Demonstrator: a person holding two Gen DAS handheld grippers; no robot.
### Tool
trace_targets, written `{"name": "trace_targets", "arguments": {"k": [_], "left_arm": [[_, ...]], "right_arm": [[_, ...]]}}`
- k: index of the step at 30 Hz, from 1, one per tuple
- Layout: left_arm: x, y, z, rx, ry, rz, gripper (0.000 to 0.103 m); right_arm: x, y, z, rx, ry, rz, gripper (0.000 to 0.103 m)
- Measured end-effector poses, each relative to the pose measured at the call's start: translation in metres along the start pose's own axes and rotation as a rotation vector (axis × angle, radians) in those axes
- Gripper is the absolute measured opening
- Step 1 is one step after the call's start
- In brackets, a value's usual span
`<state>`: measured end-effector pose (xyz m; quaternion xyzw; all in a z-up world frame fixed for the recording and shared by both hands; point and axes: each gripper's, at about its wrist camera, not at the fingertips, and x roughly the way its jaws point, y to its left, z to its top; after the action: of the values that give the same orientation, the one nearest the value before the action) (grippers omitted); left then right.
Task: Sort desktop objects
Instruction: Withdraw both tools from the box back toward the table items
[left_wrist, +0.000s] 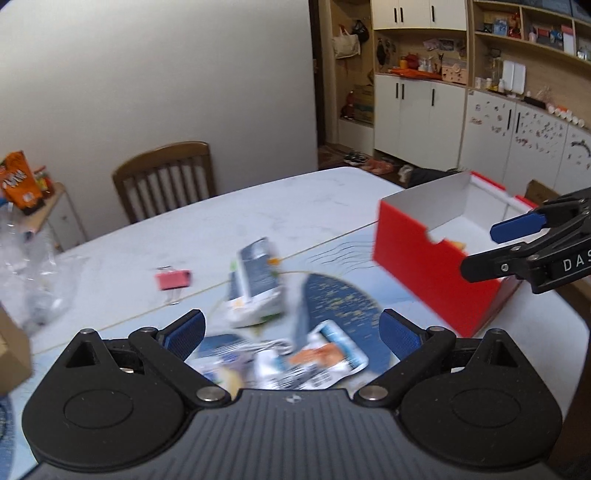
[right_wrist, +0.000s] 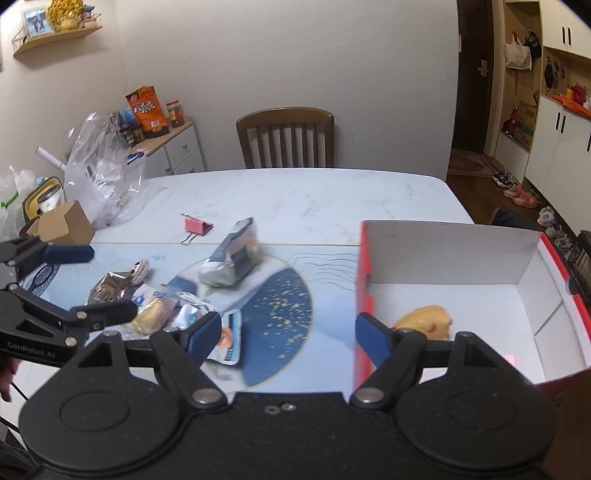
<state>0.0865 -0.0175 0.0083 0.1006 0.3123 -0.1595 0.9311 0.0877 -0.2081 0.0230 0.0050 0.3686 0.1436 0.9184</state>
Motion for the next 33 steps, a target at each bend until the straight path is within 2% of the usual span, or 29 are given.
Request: {"name": "trace_targets", "arguments": {"k": [19, 25, 33], "left_arm": [[-0.015, 0.097, -0.046, -0.104, 0.029, 0.072, 0.101], [-0.006, 0.120, -0.056, -0.114, 0.048, 0.097, 0.101], [0.019, 0.142, -0.069, -0.107, 0.084, 0.085, 0.101]], "right_arm": [[0.035, 0.083, -0.015, 0.000, 0.027, -0.070, 0.080], [0.055, 0.091, -0.016, 0.014, 0.036, -0.104, 0.080], [0.088, 0.092, -0.017, 0.025, 0.062, -0.121, 0.080]]}}
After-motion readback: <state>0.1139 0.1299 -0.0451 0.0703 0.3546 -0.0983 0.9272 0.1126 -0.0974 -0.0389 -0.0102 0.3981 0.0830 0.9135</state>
